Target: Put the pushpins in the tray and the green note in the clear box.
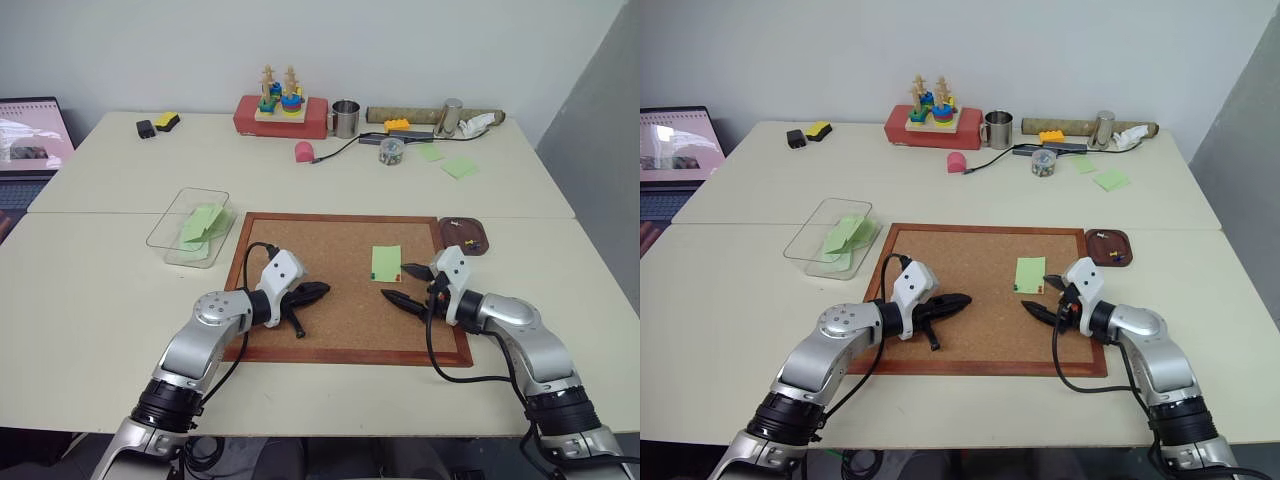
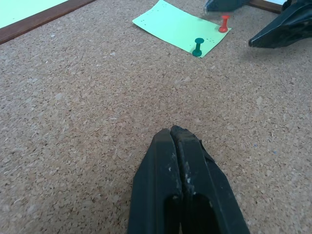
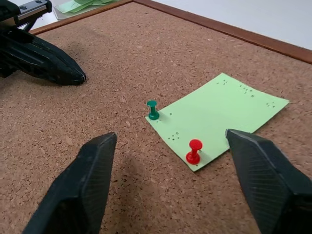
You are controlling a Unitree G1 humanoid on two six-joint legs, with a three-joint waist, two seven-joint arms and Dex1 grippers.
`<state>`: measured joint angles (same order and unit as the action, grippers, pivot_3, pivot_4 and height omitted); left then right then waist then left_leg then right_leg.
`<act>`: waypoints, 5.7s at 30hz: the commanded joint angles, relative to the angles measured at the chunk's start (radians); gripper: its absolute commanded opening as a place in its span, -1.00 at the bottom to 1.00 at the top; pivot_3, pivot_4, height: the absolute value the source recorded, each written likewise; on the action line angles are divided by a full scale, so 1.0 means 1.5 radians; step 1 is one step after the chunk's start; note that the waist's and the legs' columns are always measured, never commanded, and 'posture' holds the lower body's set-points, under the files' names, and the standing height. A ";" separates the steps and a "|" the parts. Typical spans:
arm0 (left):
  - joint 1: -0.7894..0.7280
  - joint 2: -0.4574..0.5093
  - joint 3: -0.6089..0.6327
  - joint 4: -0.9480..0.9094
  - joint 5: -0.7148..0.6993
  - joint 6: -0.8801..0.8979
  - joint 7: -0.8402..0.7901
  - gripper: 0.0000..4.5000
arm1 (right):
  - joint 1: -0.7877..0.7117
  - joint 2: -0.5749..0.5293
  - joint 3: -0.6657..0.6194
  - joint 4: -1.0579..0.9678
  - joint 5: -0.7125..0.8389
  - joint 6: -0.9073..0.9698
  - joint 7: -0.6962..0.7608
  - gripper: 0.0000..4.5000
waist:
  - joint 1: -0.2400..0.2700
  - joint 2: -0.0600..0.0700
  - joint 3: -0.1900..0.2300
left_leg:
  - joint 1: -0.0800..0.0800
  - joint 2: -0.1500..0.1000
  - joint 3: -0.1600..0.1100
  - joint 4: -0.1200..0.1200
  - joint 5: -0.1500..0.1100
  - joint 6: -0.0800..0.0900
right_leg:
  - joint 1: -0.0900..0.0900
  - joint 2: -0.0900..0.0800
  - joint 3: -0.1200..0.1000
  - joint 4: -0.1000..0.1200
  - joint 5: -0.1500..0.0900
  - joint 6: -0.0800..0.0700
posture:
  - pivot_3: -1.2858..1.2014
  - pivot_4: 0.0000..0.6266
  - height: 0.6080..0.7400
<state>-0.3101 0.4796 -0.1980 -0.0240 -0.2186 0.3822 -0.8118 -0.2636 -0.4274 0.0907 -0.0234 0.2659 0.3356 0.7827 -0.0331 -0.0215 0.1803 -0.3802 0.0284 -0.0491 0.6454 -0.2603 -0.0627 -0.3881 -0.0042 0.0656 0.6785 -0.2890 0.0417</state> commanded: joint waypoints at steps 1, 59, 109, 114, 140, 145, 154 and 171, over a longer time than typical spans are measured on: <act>0.020 0.004 -0.025 0.024 0.023 0.019 -0.004 -1.00 | -0.009 0.004 -0.007 -0.003 0.002 -0.018 -0.001 0.23 | 0.000 0.000 0.000 | 0.000 0.000 0.000 0.000 0.000 0.000 | 0.000 0.000 0.000 0.000 0.000 0.000 | 0.03 -0.52 1.00; 0.027 0.004 -0.031 0.017 0.022 0.024 -0.006 -1.00 | -0.138 0.007 -0.139 0.087 0.024 0.017 -0.181 -0.99 | 0.000 0.000 0.000 | 0.000 0.000 0.000 0.000 0.000 0.000 | 0.000 0.000 0.000 0.000 0.001 -0.001 | 0.03 -0.52 1.00; 0.029 0.009 -0.031 0.012 0.023 0.021 -0.006 -1.00 | -0.155 -0.007 -0.133 0.131 0.048 -0.030 -0.075 0.67 | -0.001 0.000 0.000 | 0.000 0.000 0.001 0.000 0.000 0.000 | 0.000 0.000 0.001 0.000 0.001 -0.002 | 0.03 -0.52 1.00; 0.029 0.011 -0.031 0.011 0.022 0.022 -0.008 -1.00 | -0.094 -0.034 -0.051 0.021 0.057 -0.009 0.037 0.67 | -0.001 0.000 0.000 | 0.000 0.000 0.000 0.000 0.000 0.000 | 0.000 0.000 0.000 0.000 0.001 -0.002 | 0.03 -0.52 1.00; 0.040 0.014 -0.029 -0.004 0.020 0.028 -0.005 -1.00 | -0.101 0.051 0.049 0.116 -0.032 -0.094 0.034 0.27 | 0.000 0.000 0.000 | 0.000 0.000 0.000 0.000 0.000 0.000 | 0.000 0.000 0.000 0.000 0.001 -0.002 | 0.03 -0.52 1.00; 0.042 0.017 -0.027 -0.007 0.019 0.029 -0.005 -1.00 | -0.103 0.057 0.048 0.123 -0.030 -0.102 0.037 -0.18 | 0.000 0.000 0.000 | 0.000 0.000 0.000 0.000 0.000 0.000 | 0.000 0.000 0.000 0.000 0.001 -0.002 | 0.03 -0.52 1.00; 0.048 0.018 -0.028 -0.017 0.017 0.031 -0.004 -1.00 | -0.099 0.060 0.040 0.110 -0.015 -0.089 0.042 -0.92 | 0.000 0.000 0.000 | 0.000 0.000 0.000 0.000 0.000 0.000 | 0.000 0.000 0.000 0.000 0.001 -0.002 | 0.03 -0.52 1.00; 0.044 0.014 -0.028 0.001 0.024 0.021 0.004 -1.00 | -0.122 0.021 0.011 0.021 0.000 -0.063 0.047 -0.99 | 0.000 0.000 0.000 | -0.001 0.000 0.000 0.000 0.000 0.000 | -0.001 0.000 0.000 0.000 0.001 -0.002 | 0.03 -0.52 1.00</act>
<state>-0.2775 0.4957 -0.2026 -0.0702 -0.2178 0.3867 -0.7988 -0.4093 -0.3792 0.1570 0.0940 0.2308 0.2463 0.8465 -0.0335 -0.0210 0.1804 -0.3809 0.0286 -0.0487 0.6450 -0.2604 -0.0627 -0.3891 -0.0042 0.0657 0.6782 -0.2875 0.0389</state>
